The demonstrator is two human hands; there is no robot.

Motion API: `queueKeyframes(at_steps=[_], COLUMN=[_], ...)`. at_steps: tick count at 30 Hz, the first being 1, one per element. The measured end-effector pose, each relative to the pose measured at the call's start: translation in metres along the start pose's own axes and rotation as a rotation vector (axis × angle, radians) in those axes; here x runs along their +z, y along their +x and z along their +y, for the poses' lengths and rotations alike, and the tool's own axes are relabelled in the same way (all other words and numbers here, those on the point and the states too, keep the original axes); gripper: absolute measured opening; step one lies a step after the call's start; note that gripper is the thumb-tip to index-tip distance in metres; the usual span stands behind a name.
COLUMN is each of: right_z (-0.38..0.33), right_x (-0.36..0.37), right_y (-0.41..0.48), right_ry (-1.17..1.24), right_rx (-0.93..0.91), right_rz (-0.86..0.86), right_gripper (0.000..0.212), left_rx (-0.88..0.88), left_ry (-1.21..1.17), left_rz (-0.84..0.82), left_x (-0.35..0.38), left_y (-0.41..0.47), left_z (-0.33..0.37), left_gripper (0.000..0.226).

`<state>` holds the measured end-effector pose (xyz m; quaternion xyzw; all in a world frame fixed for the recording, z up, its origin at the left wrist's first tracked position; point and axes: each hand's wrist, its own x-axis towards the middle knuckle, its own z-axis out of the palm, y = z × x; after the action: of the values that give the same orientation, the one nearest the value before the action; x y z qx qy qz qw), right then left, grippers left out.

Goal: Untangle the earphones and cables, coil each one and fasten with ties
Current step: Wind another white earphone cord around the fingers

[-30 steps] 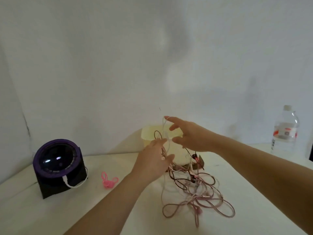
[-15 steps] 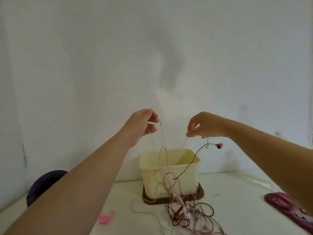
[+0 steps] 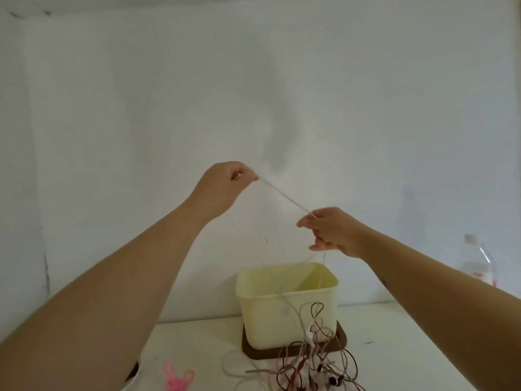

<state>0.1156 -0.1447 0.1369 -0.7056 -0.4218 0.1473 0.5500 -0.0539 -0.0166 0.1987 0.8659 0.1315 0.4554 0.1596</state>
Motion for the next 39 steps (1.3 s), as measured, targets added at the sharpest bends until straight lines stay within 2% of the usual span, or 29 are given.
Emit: queueKeyframes(at_steps=[2,4,6,8,9,10,11,13,16,19,21,23,25,27,29,31,32,36,39], right_z=[0.016,0.03,0.042,0.054,0.059,0.064,0.067,0.073,0.074,0.067,0.058,0.049,0.042,0.032,0.025,0.021,0.02,0.019,0.025], right_x=[-0.008,-0.015,-0.022,-0.027,-0.029,-0.03,-0.031,-0.034,-0.039,-0.038,-0.035,-0.031,-0.03,-0.029,-0.026,-0.02,-0.017,-0.013,-0.012], right_y=[0.0,0.001,0.003,0.005,0.005,0.005,0.005,0.004,0.001,-0.005,-0.004,0.0,0.001,0.0,-0.006,-0.012,-0.013,-0.015,-0.019], right_ry=[-0.033,-0.018,0.029,0.047,0.04,0.036,0.044,0.069,0.047,-0.22,-0.287,-0.154,0.104,0.275,0.112,-0.149,-0.198,-0.102,-0.244], right_rx=[0.085,0.14,0.171,0.195,0.21,0.228,0.25,0.273,0.287,0.361,0.332,0.245,0.177,0.157,0.213,0.279,0.287,0.274,0.188], right_rz=[0.023,0.071,0.119,0.162,0.179,0.191,0.202,0.236,0.207,0.015,0.015,0.126,0.218,0.113,-0.052,-0.11,-0.093,-0.011,-0.081], right_gripper=[0.015,0.016,0.021,0.026,0.027,0.028,0.03,0.034,0.044,0.053,0.053,0.053,0.051,0.047,0.042,0.031,0.029,0.041,0.032], left_rx=[0.041,-0.028,-0.19,-0.444,-0.573,-0.677,-0.754,-0.828,-0.809,-0.722,-0.678,-0.625,-0.512,-0.358,-0.281,-0.26,-0.255,-0.298,-0.327], left_ry=[0.304,0.375,0.169,-0.299,-0.544,-0.716,-0.79,-0.756,-0.575,-0.386,-0.316,-0.28,-0.139,0.141,0.252,0.233,0.205,0.057,-0.009], left_rz=[-0.085,-0.077,0.064,0.196,0.209,0.17,0.094,-0.054,-0.142,-0.196,-0.218,-0.205,-0.156,-0.131,-0.187,-0.248,-0.26,-0.32,-0.355], left_x=[-0.012,-0.017,-0.019,-0.021,-0.022,-0.023,-0.023,-0.024,-0.024,-0.02,-0.016,-0.013,-0.012,-0.008,-0.003,0.002,0.003,0.005,0.0], left_y=[-0.005,-0.01,-0.011,-0.014,-0.018,-0.022,-0.026,-0.034,-0.039,-0.041,-0.041,-0.04,-0.041,-0.044,-0.051,-0.055,-0.056,-0.054,-0.053], left_z=[-0.018,-0.036,-0.05,-0.058,-0.061,-0.064,-0.065,-0.067,-0.065,-0.06,-0.055,-0.049,-0.04,-0.032,-0.027,-0.022,-0.019,-0.013,-0.012], left_gripper=[0.011,0.013,0.013,0.014,0.016,0.022,0.031,0.05,0.059,0.061,0.061,0.061,0.057,0.048,0.042,0.039,0.04,0.045,0.046])
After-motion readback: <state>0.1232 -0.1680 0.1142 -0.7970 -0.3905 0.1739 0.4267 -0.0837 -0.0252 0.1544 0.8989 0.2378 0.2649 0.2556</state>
